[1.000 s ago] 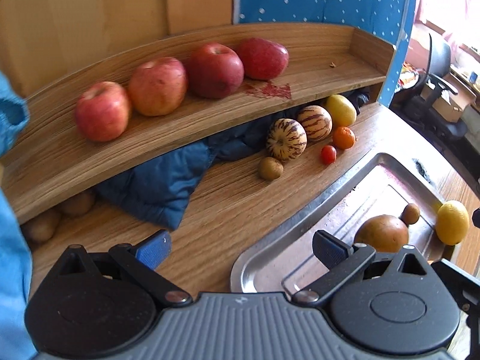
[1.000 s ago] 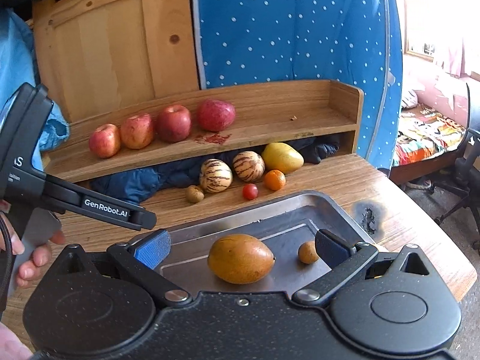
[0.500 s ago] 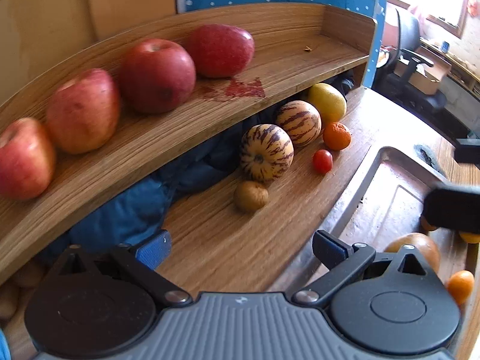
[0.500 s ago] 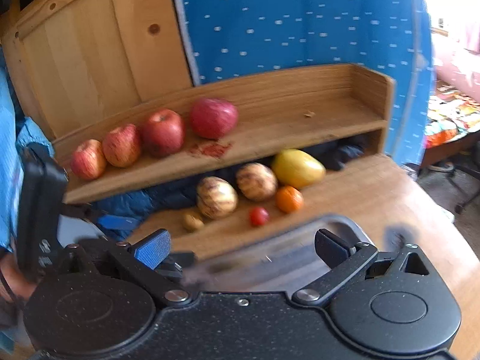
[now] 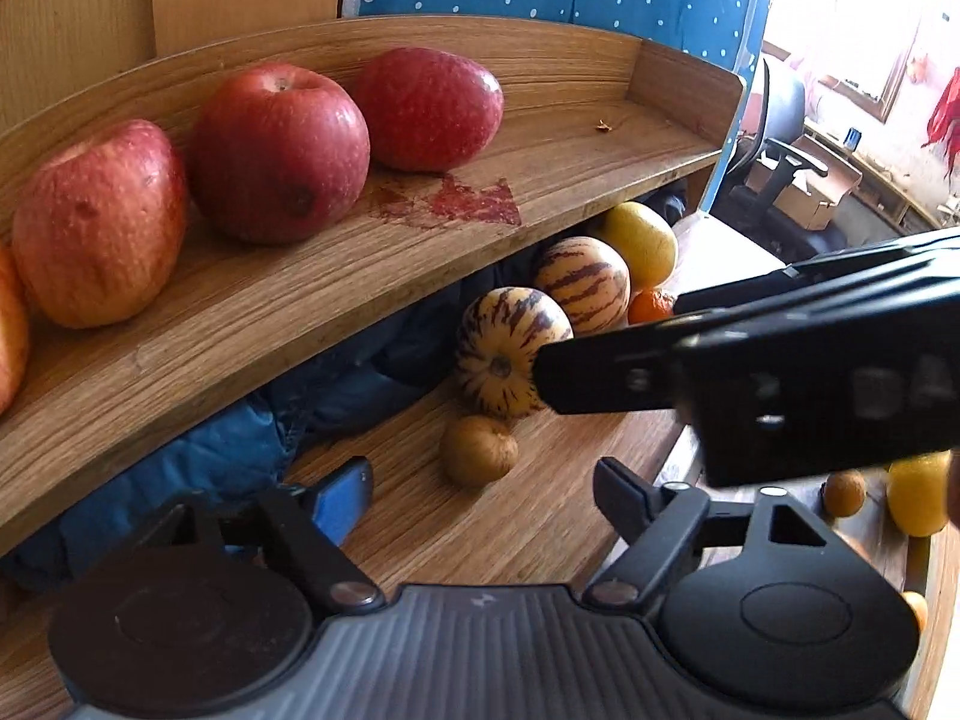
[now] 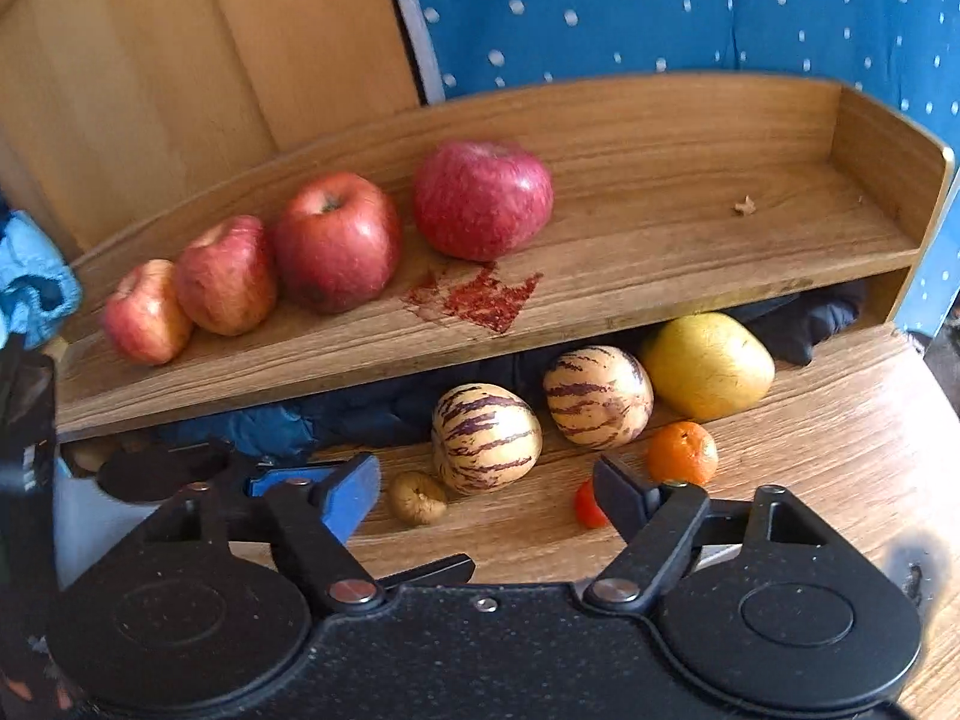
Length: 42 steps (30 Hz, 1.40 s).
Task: Organize fruits
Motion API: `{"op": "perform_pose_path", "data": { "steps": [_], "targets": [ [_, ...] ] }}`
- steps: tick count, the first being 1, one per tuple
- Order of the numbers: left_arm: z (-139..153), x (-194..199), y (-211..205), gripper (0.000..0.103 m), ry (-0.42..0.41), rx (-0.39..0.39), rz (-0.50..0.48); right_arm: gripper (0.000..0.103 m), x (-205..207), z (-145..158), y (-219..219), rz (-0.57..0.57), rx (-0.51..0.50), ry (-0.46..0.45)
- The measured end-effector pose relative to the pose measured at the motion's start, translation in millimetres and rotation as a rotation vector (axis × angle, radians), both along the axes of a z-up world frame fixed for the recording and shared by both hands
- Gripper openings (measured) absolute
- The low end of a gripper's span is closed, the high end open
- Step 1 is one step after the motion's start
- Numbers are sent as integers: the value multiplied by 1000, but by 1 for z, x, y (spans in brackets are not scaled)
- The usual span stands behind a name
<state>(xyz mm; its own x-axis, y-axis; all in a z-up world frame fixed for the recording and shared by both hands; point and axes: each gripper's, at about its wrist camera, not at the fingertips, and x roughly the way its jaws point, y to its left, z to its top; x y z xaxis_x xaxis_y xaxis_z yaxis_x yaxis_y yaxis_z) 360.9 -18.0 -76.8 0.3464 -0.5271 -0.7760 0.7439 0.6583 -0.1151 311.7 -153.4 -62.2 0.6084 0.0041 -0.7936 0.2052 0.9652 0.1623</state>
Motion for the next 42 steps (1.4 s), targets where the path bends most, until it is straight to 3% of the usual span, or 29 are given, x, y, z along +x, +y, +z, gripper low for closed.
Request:
{"op": "perform_pose_path", "data": {
  "steps": [7,9,13,21,27,29,33,35,37,42],
  "targets": [
    [-2,10,0,67,-5,-18,40,65,17,-9,-2,-13,11,31],
    [-2,11,-1,59,-4,-26,37,64,23,-10,-1,-10,13,35],
    [-2,14,-1,54,1,-41,27,62,34,-16,-1,-1,19,51],
    [-1,17,-2,32,19,-44,16,52,42,-20,-1,-8,-1,60],
    [1,18,-2,31,16,-33,29,49,34,-20,-3,-27,-7,33],
    [4,18,1,31,11,-31,33,44,25,-16,-3,-38,-14,8],
    [10,13,4,31,-3,-29,37,24,7,-6,-8,-73,19,-44],
    [11,10,3,31,-3,-20,41,27,2,-6,-11,-78,18,-30],
    [10,8,4,31,-3,-5,54,37,1,-7,-12,-89,25,-25],
    [10,7,11,31,-13,14,74,49,5,-12,-14,-104,111,-20]
  ]
}}
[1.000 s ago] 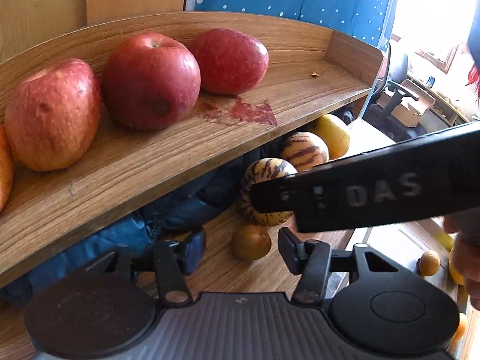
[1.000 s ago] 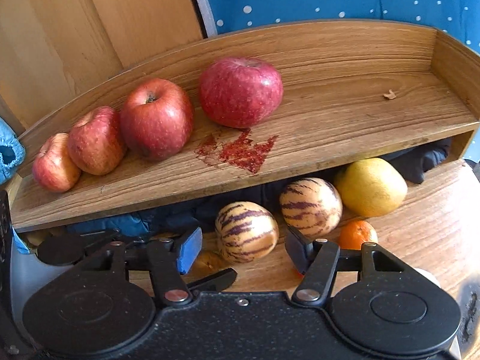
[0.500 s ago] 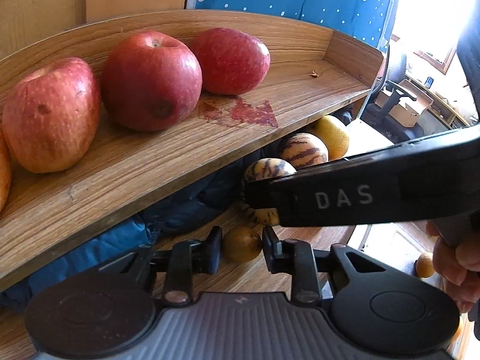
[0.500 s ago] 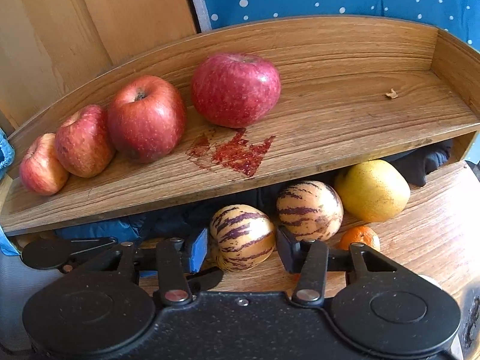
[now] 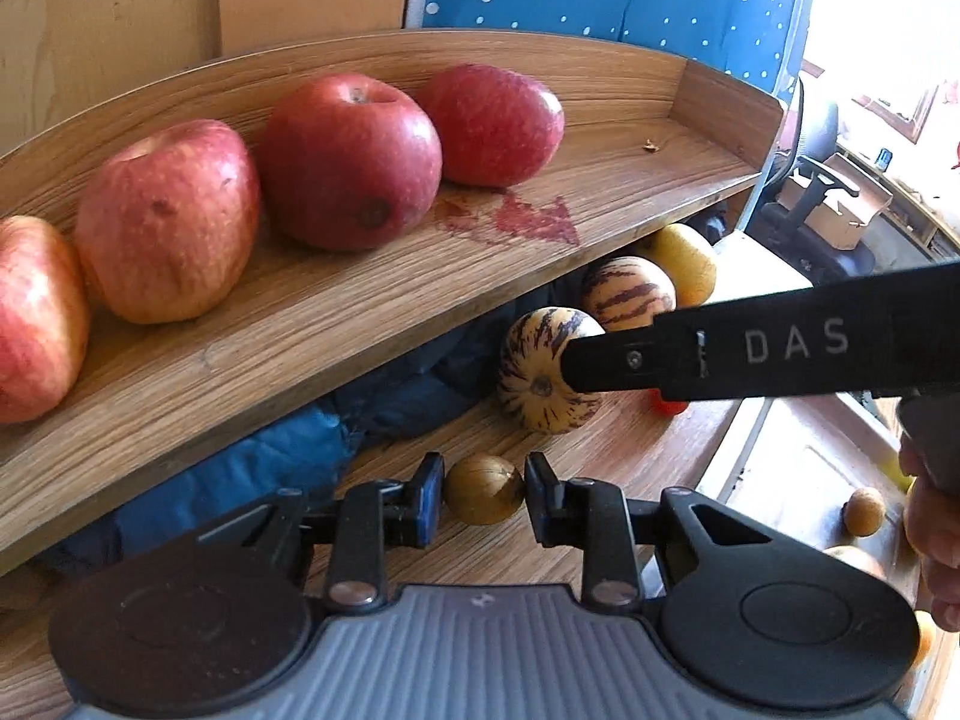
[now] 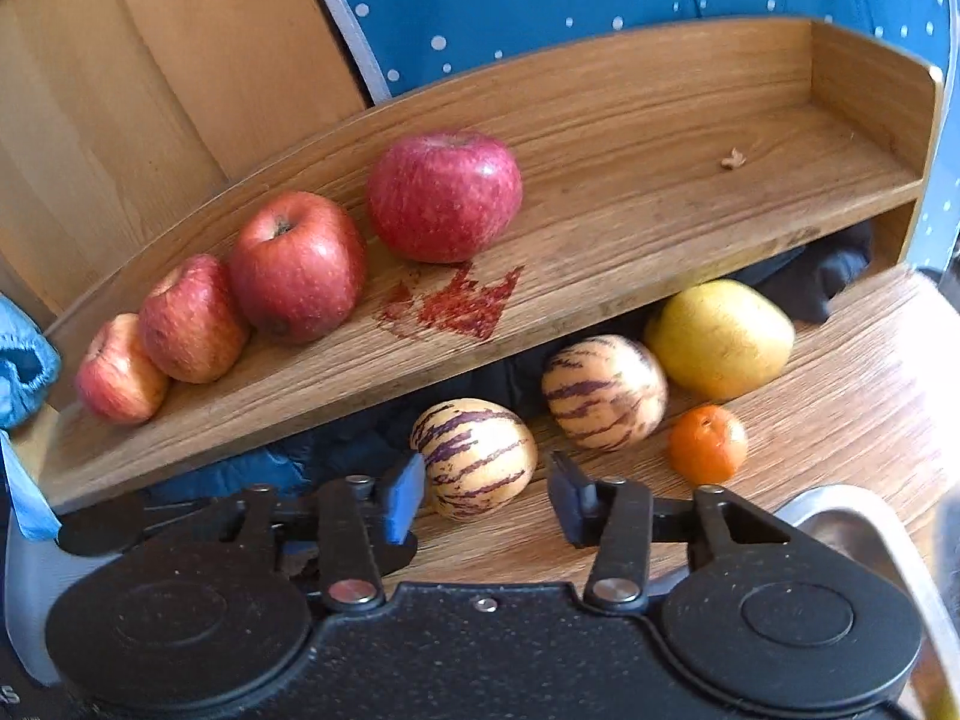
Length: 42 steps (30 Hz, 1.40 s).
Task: Organize fruits
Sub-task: 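Close left tool on small brown fruit while right tool closes on striped melon, then carry brown fruit and striped melon over the steel tray and open both tools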
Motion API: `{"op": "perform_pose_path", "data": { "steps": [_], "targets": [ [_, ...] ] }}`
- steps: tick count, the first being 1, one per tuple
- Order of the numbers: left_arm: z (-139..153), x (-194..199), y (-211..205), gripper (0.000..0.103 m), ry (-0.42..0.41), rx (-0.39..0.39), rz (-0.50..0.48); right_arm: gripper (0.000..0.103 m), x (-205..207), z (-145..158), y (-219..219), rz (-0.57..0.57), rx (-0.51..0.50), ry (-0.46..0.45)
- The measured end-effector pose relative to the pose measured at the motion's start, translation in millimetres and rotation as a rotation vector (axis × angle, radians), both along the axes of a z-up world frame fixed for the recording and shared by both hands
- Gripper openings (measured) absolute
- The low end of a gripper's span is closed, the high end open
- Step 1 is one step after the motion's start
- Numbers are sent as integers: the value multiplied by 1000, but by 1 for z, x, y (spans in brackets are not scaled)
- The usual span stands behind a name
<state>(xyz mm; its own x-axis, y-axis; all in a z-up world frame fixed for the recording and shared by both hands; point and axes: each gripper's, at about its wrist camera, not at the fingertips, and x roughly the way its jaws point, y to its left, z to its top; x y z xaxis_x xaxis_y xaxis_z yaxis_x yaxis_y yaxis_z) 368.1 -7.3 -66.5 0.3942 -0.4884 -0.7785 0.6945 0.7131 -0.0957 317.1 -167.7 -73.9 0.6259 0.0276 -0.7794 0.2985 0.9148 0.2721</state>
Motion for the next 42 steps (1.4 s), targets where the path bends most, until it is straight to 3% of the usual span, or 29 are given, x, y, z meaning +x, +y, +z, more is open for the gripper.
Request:
{"op": "perform_pose_path", "data": {
  "steps": [13,22,34,42],
  "targets": [
    [0,7,7,32,16,9,37,53,39,-22,1,5,20,45],
    [4,9,15,31,8,2,61,52,29,-16,14,17,-28,-6],
    [25,-31,21,31,-44,9,46,52,-67,32,24,-4,-20,-181],
    [27,-76,21,32,53,-5,17,52,-166,45,27,-80,19,-162]
  ]
}}
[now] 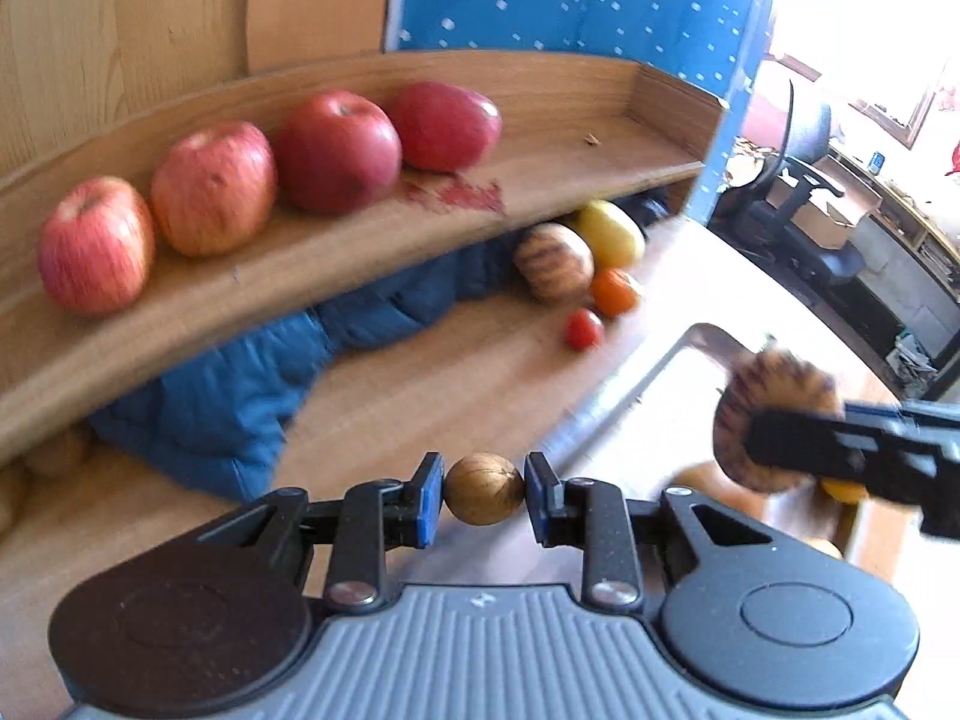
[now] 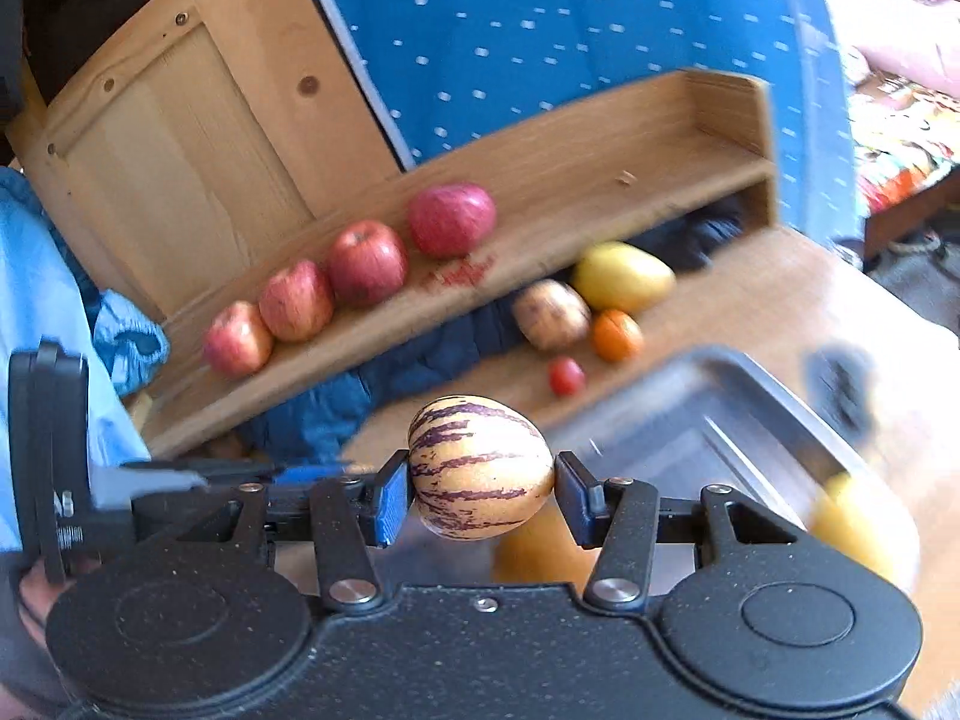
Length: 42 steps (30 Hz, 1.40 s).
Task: Organize fruits
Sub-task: 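Carry brown fruit and striped melon over the steel tray and open both tools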
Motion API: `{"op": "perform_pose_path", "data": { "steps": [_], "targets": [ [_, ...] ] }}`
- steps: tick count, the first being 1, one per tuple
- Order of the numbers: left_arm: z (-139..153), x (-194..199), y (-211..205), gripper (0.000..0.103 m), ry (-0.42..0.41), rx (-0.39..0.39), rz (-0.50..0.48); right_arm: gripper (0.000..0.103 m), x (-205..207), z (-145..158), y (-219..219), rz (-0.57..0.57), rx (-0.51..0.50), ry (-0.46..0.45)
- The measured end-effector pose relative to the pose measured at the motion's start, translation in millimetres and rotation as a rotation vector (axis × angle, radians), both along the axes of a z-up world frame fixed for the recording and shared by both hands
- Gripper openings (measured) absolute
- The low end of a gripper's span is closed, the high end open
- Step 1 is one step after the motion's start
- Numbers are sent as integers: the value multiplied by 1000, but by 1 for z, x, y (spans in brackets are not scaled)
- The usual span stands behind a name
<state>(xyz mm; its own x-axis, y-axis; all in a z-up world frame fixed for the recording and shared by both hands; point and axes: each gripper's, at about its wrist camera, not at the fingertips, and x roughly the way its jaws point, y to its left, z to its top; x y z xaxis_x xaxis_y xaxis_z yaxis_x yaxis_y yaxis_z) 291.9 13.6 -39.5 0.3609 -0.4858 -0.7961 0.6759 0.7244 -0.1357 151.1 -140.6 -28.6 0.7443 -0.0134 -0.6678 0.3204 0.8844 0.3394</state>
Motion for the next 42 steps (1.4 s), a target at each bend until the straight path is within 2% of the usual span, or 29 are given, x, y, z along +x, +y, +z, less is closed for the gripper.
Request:
{"op": "perform_pose_path", "data": {
  "steps": [6,11,16,22,32,42],
  "targets": [
    [-3,-33,0,32,37,16,-42,52,-56,-6,8,-38,-5,49],
    [-7,-54,0,32,57,37,-58,52,-73,-13,17,-35,-12,86],
    [-11,-74,1,32,71,59,-75,52,-78,-18,25,4,-34,102],
    [-16,-88,0,32,87,82,-74,52,-76,-27,35,79,-107,135],
    [-22,-97,-4,32,102,105,-50,53,-67,-40,40,170,-234,187],
    [-23,-99,-5,32,98,112,-41,53,-66,-43,46,194,-278,183]
  ]
}}
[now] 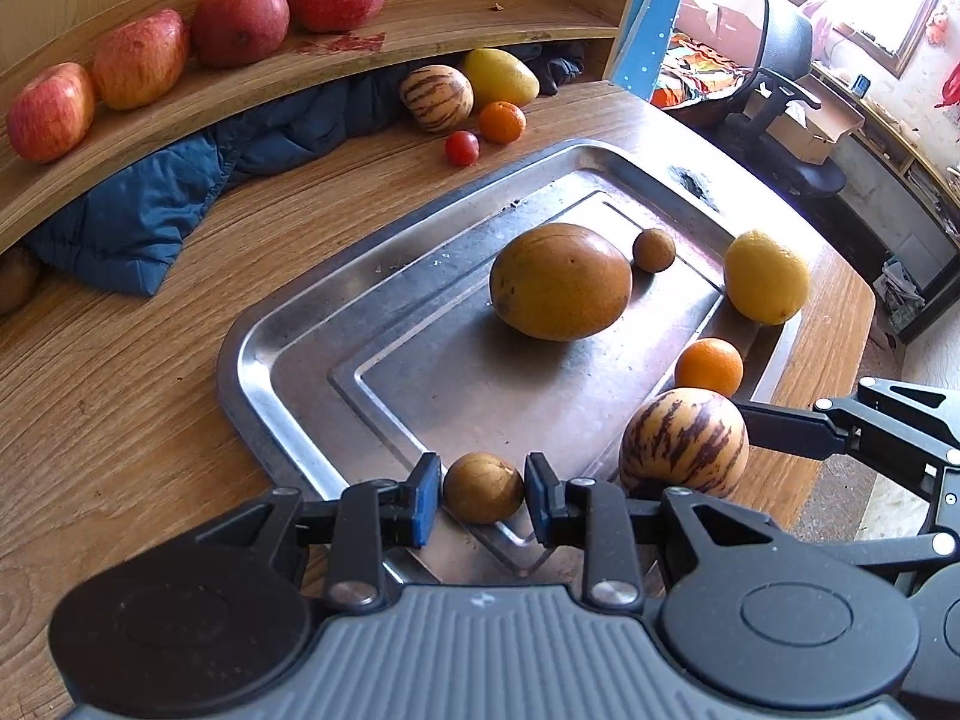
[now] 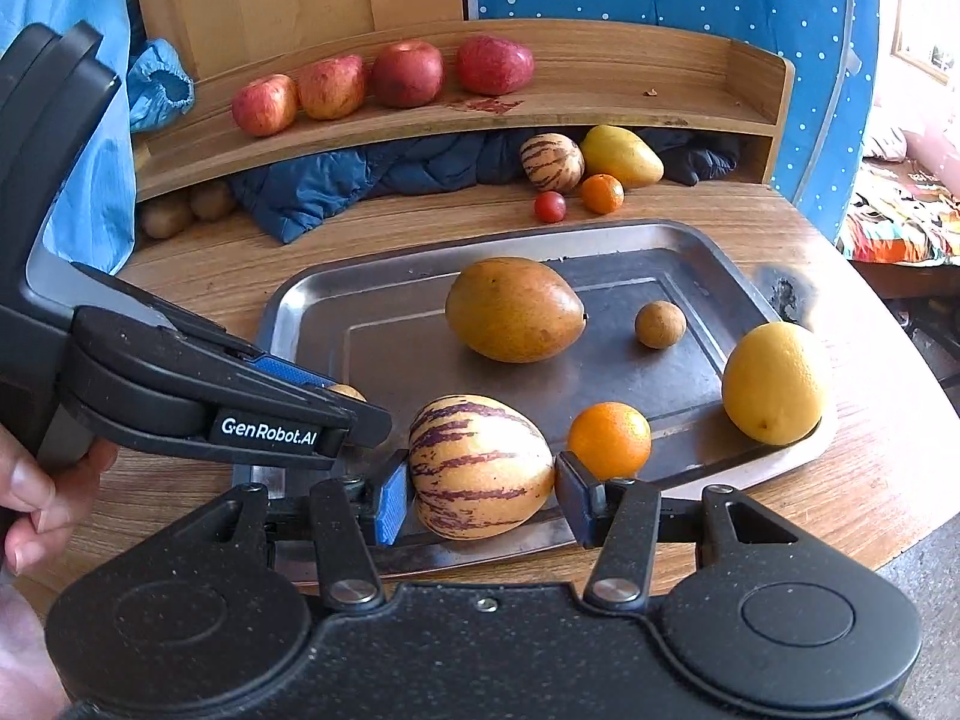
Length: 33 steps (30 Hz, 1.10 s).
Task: Organize fruits
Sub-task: 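Carry brown fruit and striped melon over the steel tray and open both tools, then lift both open tools up away from the tray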
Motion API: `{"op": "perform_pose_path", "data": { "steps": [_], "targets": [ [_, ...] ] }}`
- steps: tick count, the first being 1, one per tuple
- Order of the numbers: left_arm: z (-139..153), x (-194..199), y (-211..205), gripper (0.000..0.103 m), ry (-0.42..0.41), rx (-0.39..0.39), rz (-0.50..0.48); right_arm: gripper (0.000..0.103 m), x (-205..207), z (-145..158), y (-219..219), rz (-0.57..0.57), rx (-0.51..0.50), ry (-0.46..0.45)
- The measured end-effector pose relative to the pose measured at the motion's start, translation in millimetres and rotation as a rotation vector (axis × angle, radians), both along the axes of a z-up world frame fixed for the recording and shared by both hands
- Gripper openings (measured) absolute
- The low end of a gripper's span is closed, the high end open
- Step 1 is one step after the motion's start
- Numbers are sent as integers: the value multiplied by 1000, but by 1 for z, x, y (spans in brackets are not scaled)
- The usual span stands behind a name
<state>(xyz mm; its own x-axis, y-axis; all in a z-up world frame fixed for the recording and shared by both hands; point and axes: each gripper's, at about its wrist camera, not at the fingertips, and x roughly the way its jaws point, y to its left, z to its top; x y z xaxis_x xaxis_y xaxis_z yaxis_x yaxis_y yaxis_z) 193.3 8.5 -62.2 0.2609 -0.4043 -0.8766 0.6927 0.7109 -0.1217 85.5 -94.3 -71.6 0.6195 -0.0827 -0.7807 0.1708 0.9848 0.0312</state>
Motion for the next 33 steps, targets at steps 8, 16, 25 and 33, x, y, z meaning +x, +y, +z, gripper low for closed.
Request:
{"op": "perform_pose_path", "data": {
  "steps": [8,16,25,33],
  "targets": [
    [2,-5,7,54,-2,6,21,69,-10,6,4,-13,40,1],
    [15,-17,18,91,-59,17,62,92,-38,15,14,-54,77,-11],
    [25,-38,35,99,-100,61,91,102,-61,19,23,-76,100,-23],
    [21,-55,63,102,-81,154,166,102,-70,14,34,-43,145,4]
  ]
}}
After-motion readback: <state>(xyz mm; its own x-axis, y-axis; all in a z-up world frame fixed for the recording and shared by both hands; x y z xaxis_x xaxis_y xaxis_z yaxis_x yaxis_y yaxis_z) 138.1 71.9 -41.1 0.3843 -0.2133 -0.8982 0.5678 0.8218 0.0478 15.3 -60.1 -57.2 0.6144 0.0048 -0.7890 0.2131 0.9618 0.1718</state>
